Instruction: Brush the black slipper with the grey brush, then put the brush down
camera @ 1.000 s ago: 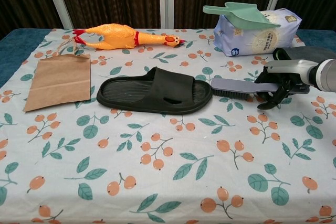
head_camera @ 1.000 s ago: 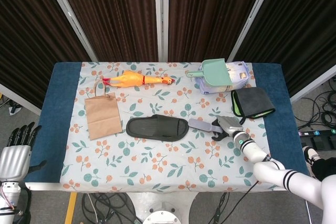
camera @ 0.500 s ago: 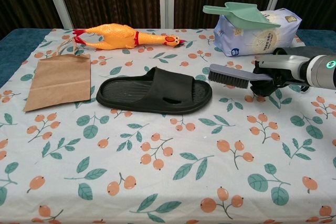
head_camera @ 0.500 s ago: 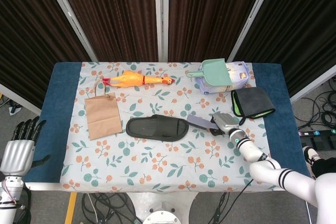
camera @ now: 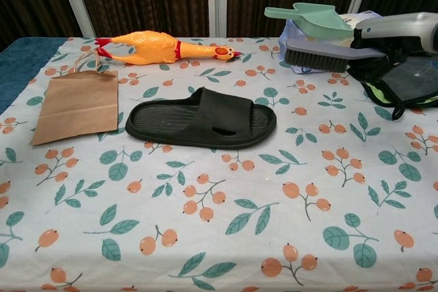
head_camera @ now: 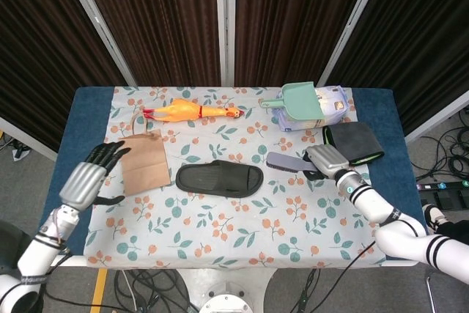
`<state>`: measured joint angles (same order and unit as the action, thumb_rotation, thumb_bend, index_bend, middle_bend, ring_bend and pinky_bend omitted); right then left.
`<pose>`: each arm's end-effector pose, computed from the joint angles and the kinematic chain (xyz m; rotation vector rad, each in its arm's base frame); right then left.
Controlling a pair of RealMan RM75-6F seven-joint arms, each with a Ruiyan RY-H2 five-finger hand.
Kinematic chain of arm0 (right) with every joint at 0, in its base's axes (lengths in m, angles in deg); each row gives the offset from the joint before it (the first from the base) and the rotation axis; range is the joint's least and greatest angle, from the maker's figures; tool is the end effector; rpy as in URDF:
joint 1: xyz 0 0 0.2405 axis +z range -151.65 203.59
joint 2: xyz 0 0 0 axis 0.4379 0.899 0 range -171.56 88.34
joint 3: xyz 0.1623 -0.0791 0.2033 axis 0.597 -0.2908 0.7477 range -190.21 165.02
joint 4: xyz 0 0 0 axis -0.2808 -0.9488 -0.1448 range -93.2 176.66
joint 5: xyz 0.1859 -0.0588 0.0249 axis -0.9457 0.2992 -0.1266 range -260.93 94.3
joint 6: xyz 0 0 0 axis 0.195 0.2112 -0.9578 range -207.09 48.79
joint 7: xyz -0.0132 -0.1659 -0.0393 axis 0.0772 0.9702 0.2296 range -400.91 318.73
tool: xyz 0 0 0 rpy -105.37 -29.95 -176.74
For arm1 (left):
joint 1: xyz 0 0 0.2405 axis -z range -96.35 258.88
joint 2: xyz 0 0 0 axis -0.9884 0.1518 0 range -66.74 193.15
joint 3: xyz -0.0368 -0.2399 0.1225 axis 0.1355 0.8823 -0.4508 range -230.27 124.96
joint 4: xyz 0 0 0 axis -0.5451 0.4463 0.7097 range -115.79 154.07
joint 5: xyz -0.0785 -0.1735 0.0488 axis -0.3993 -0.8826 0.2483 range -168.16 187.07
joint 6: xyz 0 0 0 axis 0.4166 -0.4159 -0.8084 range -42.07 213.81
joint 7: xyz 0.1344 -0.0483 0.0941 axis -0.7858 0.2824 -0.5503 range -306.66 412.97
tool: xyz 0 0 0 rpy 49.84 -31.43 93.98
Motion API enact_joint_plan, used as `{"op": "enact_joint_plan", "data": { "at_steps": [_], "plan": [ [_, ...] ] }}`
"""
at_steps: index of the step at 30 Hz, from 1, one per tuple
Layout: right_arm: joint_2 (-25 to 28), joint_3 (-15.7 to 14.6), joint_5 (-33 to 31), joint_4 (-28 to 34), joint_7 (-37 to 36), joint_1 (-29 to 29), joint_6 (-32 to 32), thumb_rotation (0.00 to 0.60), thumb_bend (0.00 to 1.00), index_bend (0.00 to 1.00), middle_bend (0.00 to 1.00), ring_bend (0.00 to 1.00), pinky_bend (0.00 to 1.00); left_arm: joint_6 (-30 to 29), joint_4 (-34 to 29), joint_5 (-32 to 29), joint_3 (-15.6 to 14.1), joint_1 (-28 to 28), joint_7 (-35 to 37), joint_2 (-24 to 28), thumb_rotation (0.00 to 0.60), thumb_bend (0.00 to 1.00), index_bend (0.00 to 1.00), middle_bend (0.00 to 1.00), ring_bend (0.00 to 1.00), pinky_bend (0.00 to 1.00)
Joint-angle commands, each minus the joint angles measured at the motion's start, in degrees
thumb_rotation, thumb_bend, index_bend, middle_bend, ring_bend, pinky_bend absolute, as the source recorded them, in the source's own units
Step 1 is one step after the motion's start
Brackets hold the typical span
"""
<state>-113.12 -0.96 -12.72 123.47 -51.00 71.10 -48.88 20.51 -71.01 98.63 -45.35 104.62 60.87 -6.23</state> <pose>-0.1995 -0.4095 0.0543 1.9293 -1.2746 0.7585 -0.2397 0.3085 0.1062 -1.7363 -1.0051 -1.0975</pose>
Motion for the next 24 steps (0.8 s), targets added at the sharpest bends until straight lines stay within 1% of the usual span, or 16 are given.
{"op": "enact_joint_plan", "data": {
  "at_steps": [1,2,5,8,11,13,17,22,24],
  "plan": [
    [1.1,0.3,0.1,1.4,0.7,1.3,-0.7,0.600,0.59,1.00,1.00,1.00,1.00,11.4,3.9,-1.5,2.1,9.2,4.1,-4.3,0.600,0.03,0.15,0.14,0.04,0.10],
    [1.3,0.3,-0.2,1.7,1.1,1.8,-1.0,0.600,0.59,1.00,1.00,1.00,1.00,14.0,5.6,-2.2,2.4,11.1,4.0,-5.9,0.600,0.03,0.14,0.14,0.04,0.10],
    [1.1,0.1,-1.2,2.2,2.7,3.0,-1.5,0.600,0.59,1.00,1.00,1.00,1.00,19.1,10.7,-4.7,3.1,15.2,3.6,-10.4,0.600,0.03,0.14,0.13,0.04,0.09],
    [0.2,-0.1,-2.7,1.7,4.6,4.5,-1.8,0.600,0.59,1.00,1.00,1.00,1.00,22.3,15.3,-6.9,3.5,18.0,4.3,-14.6,0.600,0.03,0.13,0.13,0.04,0.09],
    [-0.7,-0.6,-4.1,0.5,8.5,5.5,-0.1,0.600,0.59,1.00,1.00,1.00,1.00,24.7,19.2,-8.3,3.6,20.2,4.5,-17.6,0.600,0.03,0.13,0.13,0.04,0.10],
    [-1.2,-0.8,-5.7,0.0,10.8,5.8,1.2,0.600,0.59,1.00,1.00,1.00,1.00,26.1,21.0,-9.1,3.5,21.3,4.7,-19.0,0.600,0.03,0.13,0.13,0.04,0.10],
    [-2.3,-1.6,-9.6,-0.2,13.9,6.9,1.7,0.600,0.59,1.00,1.00,1.00,1.00,29.2,23.7,-10.2,3.3,23.8,5.5,-21.4,0.600,0.03,0.13,0.13,0.04,0.10],
    [-4.5,-2.2,-12.0,-0.7,16.2,8.0,2.4,0.600,0.59,1.00,1.00,1.00,1.00,31.8,25.2,-10.8,3.0,26.2,6.5,-23.9,0.600,0.03,0.13,0.13,0.04,0.10],
    [-5.7,-2.5,-12.3,-1.1,16.6,8.6,2.2,0.600,0.59,1.00,1.00,1.00,1.00,32.6,26.8,-11.1,2.8,27.1,6.7,-25.2,0.600,0.03,0.13,0.13,0.04,0.10]
  ]
}}
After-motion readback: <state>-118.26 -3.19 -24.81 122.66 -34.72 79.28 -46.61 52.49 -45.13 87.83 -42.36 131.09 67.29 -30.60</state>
